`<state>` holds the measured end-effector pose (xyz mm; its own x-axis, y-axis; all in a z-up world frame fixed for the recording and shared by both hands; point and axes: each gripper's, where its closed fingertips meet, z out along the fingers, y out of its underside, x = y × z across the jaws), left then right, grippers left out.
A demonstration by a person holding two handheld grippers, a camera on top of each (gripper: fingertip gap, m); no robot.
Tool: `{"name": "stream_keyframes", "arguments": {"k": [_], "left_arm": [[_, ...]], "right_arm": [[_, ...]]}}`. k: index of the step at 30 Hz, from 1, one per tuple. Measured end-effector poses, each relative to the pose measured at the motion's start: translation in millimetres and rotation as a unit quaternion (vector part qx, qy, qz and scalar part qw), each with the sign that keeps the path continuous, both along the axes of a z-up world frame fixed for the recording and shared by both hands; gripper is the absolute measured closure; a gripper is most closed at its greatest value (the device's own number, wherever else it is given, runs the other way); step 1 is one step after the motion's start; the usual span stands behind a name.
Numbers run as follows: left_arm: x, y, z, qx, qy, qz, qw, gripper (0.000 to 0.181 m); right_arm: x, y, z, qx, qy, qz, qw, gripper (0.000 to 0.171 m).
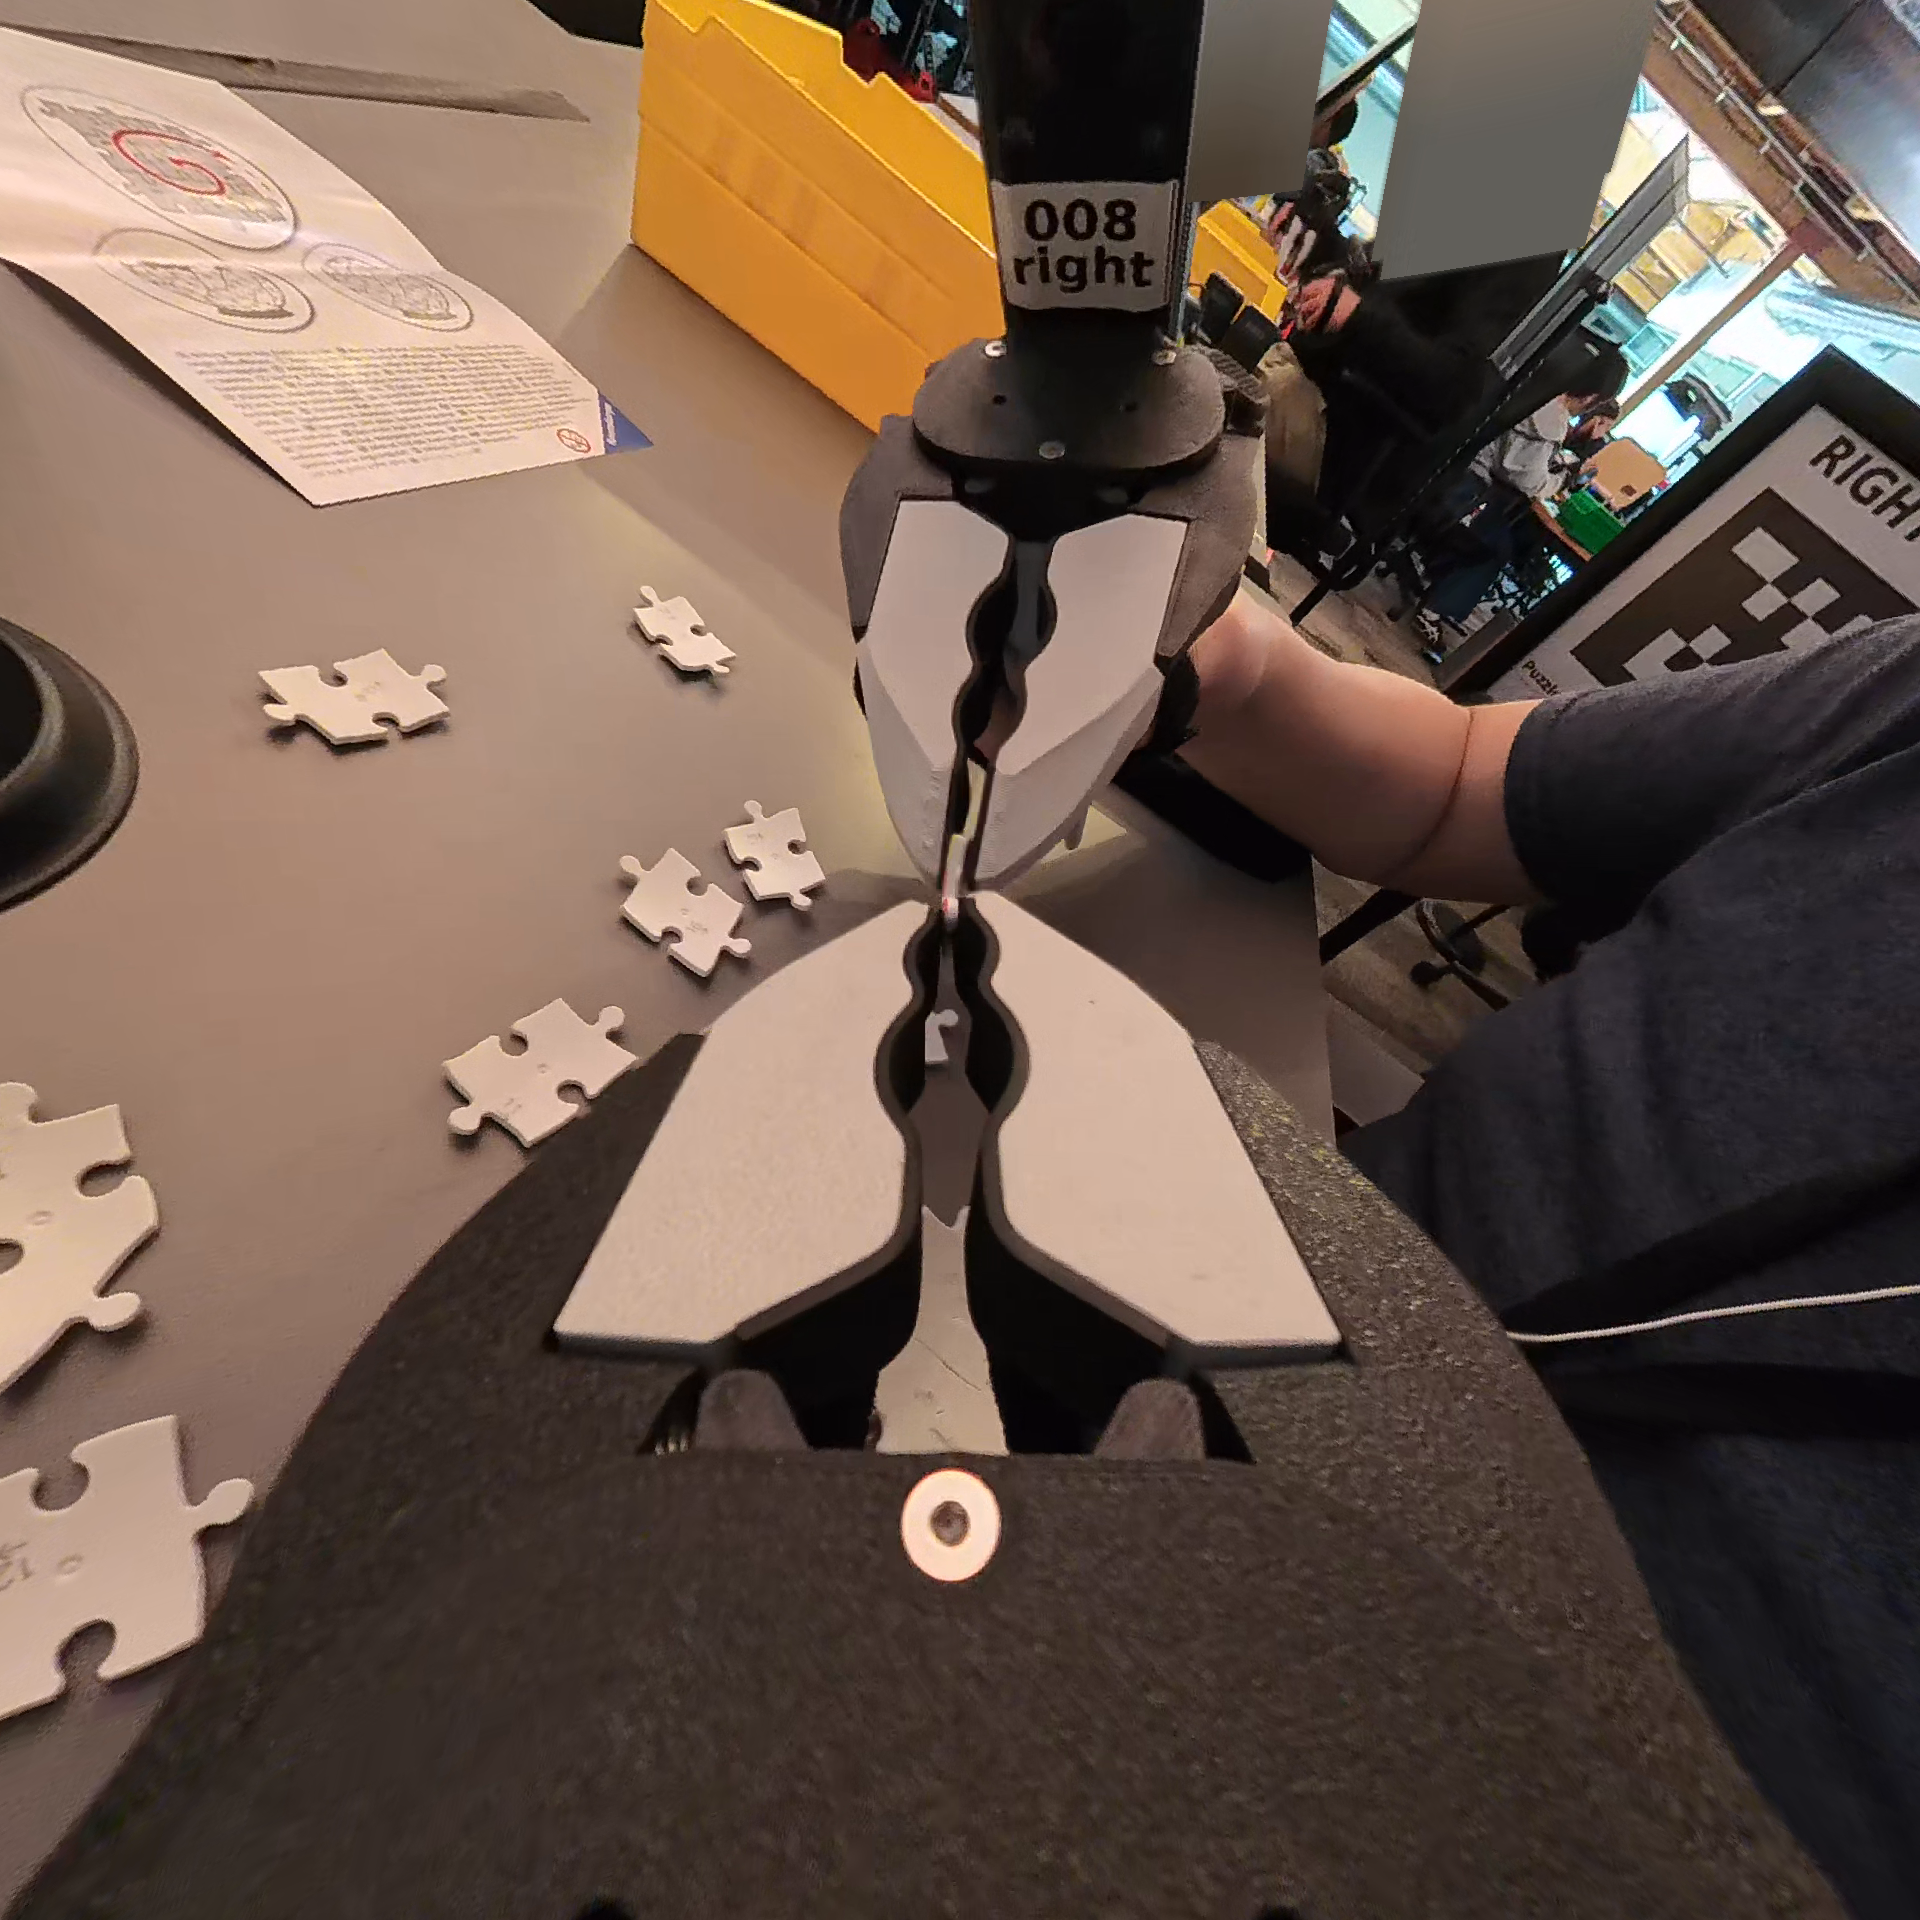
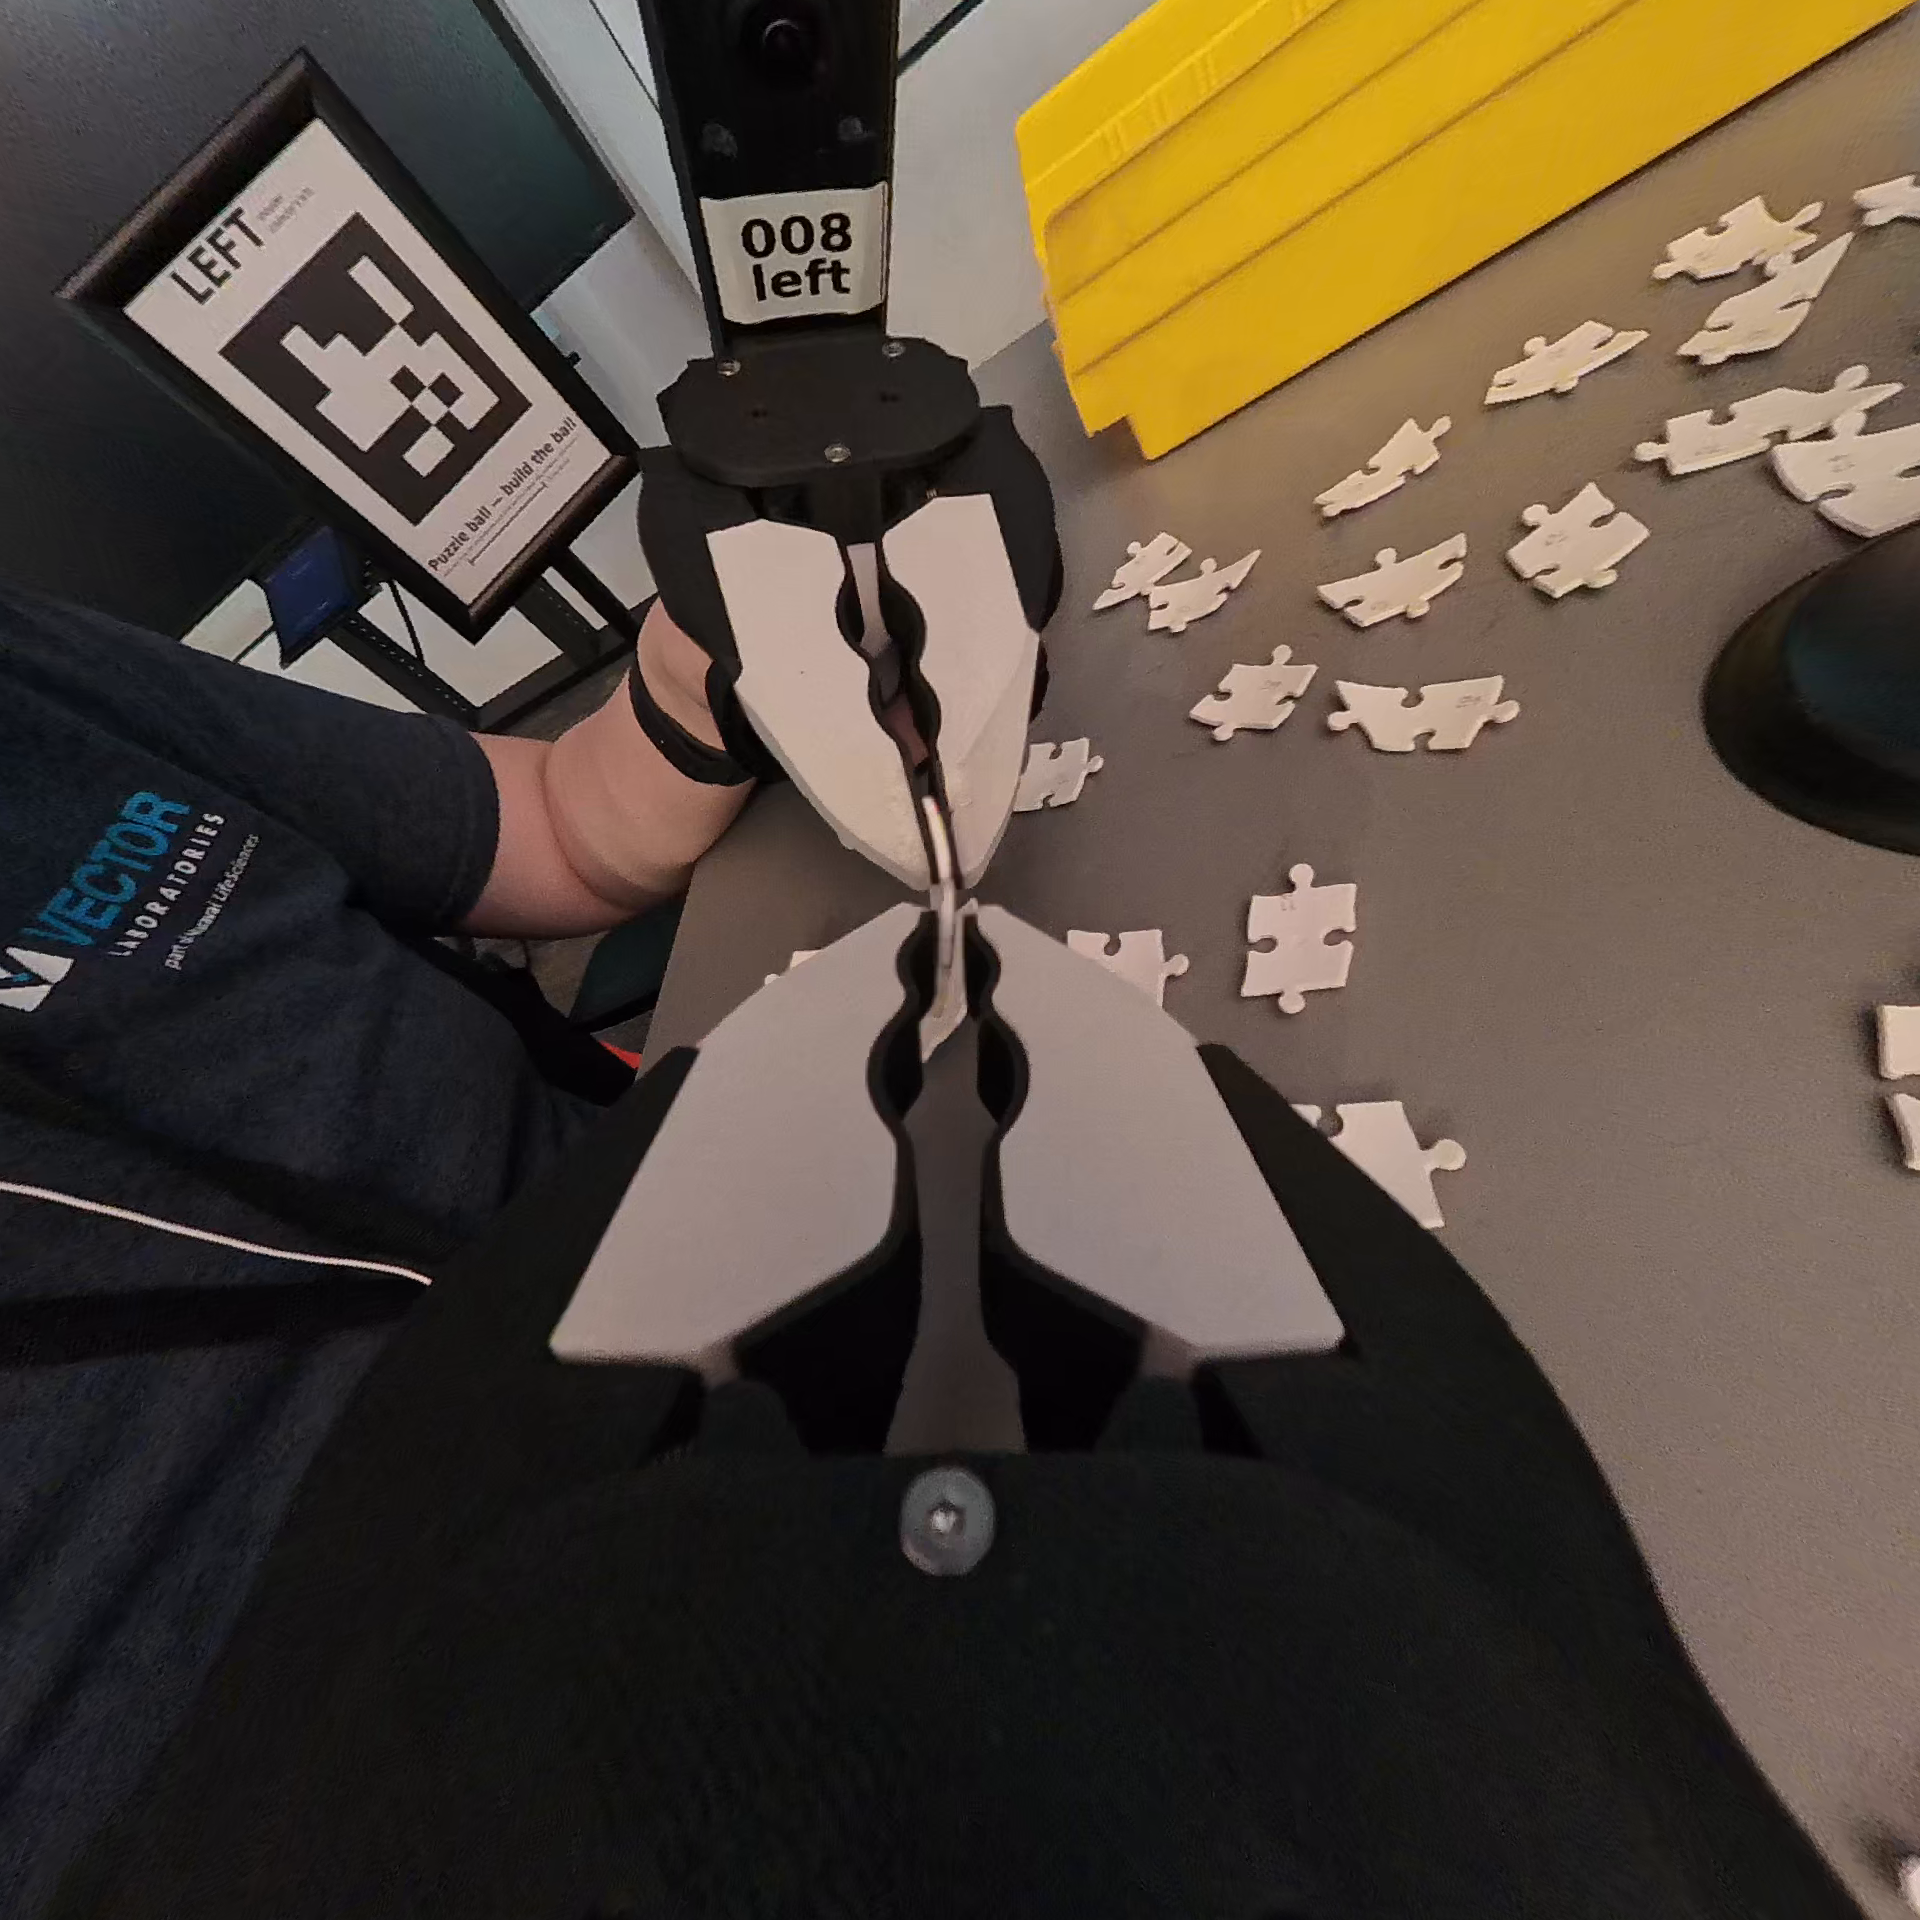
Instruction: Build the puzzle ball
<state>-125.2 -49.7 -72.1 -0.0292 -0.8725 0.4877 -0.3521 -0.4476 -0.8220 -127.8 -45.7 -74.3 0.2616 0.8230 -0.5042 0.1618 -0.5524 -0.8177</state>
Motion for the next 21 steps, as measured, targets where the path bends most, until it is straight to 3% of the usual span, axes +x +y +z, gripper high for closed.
{"name": "stream_keyframes", "arguments": {"k": [3,8,9,13,17,21], "left_arm": [[0.2,-3.5,-6.3,-0.003,0.017,-0.011,1.000,0.179],[2.0,-9.7,-14.1,0.004,0.036,-0.027,0.999,0.179],[2.0,-10.2,-15.6,0.007,0.040,-0.028,0.999,0.179],[-8.2,-14.6,-23.3,0.019,0.083,-0.056,0.995,0.177],[-28.5,-5.2,-30.2,0.089,0.126,-0.051,0.987,0.171],[-34.6,-12.6,-41.4,0.060,0.147,-0.087,0.983,0.169]], "right_arm": [[1.9,2.4,-4.0,0.008,-0.020,-0.004,1.000,0.149],[-1.3,-7.6,-19.0,0.003,-0.063,0.032,0.998,0.154],[-3.4,-13.0,-20.2,0.003,-0.063,0.050,0.997,0.168],[-5.9,-16.0,-25.8,-0.017,-0.076,0.048,0.996,0.168],[-2.1,-15.0,-28.6,-0.064,-0.062,0.025,0.996,0.168],[-1.4,-22.5,-30.5,-0.122,-0.039,0.010,0.992,0.168]]}}
